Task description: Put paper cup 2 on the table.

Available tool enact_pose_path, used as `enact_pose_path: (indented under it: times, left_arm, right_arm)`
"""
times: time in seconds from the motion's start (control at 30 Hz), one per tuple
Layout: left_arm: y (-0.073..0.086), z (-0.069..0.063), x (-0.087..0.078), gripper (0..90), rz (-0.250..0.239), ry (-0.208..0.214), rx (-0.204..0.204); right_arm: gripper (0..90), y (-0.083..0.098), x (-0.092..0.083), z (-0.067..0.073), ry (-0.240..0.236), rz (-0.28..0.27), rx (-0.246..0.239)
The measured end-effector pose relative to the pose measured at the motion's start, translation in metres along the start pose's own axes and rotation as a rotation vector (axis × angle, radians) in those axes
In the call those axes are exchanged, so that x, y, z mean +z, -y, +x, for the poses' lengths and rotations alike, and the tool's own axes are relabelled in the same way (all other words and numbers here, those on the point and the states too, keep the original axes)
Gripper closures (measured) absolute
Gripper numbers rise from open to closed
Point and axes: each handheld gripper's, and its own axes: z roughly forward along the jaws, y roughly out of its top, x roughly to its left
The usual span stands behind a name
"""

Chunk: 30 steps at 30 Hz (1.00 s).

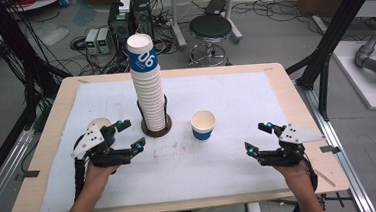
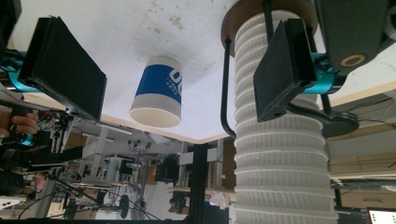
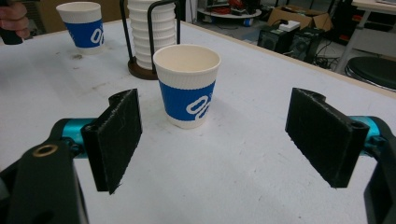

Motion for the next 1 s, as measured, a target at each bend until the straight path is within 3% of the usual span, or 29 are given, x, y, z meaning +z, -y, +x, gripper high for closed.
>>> enact_pose_path:
  times: [0.27,1.0]
  left_arm:
    - [0.002,0.004,-0.010,17.3,-0.008,-0.025,-0.005]
    - [0.004,0.004,-0.011,17.6,-0.010,-0.033,-0.001]
  right_arm:
    - [19.1,0.000,0.006,0.002,-0.010,0.007,0.000]
    - [19.1,0.001,0.010,0.001,-0.020,0.016,0.019]
